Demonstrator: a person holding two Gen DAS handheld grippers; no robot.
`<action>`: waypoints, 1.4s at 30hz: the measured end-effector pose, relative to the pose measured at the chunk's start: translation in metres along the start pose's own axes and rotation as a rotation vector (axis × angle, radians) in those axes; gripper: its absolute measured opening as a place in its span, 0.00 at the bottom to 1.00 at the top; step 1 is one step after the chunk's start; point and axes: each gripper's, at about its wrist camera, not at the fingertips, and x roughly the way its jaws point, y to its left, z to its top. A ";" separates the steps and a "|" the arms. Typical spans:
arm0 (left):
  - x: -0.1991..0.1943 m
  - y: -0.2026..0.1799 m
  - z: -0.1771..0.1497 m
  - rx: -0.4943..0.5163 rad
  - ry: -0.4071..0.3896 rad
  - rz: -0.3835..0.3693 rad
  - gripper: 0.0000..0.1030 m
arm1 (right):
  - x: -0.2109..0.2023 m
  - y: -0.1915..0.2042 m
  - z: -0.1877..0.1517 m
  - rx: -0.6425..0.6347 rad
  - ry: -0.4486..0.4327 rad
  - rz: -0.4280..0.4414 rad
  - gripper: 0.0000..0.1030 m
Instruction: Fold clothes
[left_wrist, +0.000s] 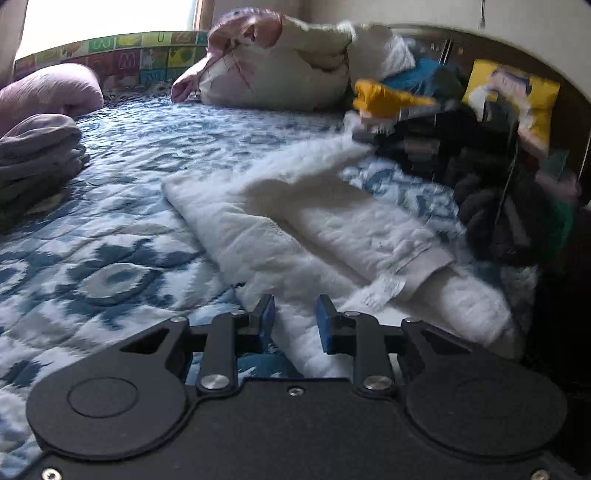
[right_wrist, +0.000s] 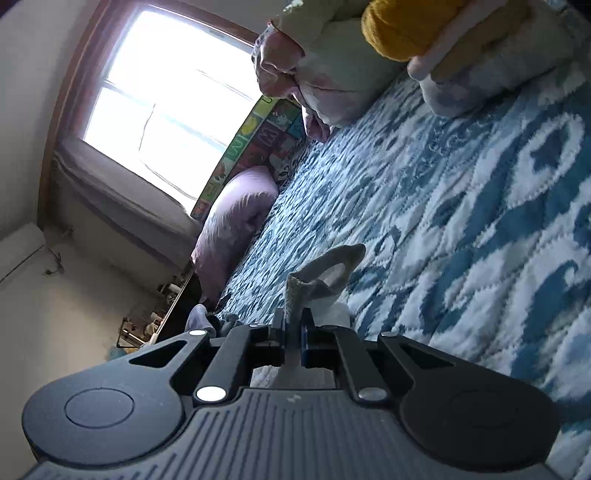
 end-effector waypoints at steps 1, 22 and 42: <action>0.003 -0.005 0.001 0.027 -0.002 0.019 0.21 | 0.000 0.000 0.000 -0.006 -0.003 -0.004 0.09; -0.046 0.006 -0.009 0.167 0.023 -0.127 0.21 | 0.002 0.009 -0.002 -0.100 0.000 -0.016 0.09; -0.007 -0.032 -0.018 0.171 0.122 -0.187 0.21 | -0.027 0.109 -0.040 -0.817 -0.087 0.021 0.09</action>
